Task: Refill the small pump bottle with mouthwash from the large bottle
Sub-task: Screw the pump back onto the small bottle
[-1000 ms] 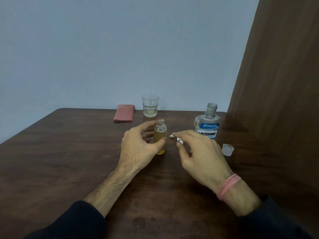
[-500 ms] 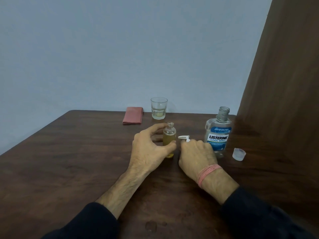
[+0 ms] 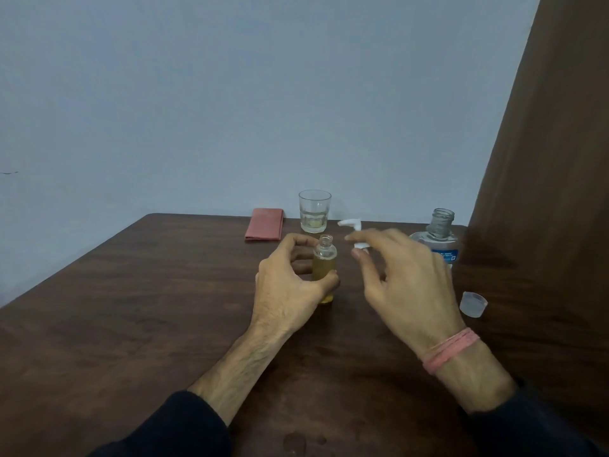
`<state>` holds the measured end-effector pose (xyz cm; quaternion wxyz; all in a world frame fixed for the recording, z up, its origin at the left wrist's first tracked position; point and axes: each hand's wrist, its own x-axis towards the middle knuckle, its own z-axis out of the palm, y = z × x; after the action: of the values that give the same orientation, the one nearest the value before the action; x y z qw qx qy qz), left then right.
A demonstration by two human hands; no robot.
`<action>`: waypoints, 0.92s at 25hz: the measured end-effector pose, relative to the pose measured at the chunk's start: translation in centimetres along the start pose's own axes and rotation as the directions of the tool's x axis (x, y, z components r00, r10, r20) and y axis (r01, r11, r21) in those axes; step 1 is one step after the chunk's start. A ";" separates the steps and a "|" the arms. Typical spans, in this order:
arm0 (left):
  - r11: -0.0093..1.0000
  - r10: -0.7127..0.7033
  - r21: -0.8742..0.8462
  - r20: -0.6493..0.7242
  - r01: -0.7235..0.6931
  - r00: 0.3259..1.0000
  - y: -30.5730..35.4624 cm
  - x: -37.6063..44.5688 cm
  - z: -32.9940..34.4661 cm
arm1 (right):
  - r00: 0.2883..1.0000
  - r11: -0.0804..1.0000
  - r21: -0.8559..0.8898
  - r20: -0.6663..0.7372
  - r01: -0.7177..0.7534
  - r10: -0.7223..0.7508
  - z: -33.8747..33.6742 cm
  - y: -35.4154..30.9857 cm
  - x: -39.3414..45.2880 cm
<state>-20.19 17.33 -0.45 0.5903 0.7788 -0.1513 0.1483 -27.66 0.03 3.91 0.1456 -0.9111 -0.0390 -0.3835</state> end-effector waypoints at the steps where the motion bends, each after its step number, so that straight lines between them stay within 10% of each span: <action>1: 1.000 0.000 -0.004 0.016 0.000 1.000 0.0 0.0 0.0 | 0.996 0.996 0.088 -0.091 0.030 -0.022 -0.1 0.2 0.1; 12: 0.996 0.088 -0.039 0.178 -0.083 0.980 0.4 -0.7 0.5 | 0.854 0.847 0.426 -0.516 0.317 -0.060 -0.8 0.4 0.3; 23: 0.990 0.140 -0.058 0.248 -0.130 0.959 1.3 -1.7 0.9 | 0.882 0.796 0.557 -0.466 0.236 0.065 -0.5 0.1 0.4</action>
<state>-22.19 16.29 -0.26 0.5706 0.7670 -0.2807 0.0851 -27.73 -0.19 4.47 0.4127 -0.6966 -0.1648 -0.5633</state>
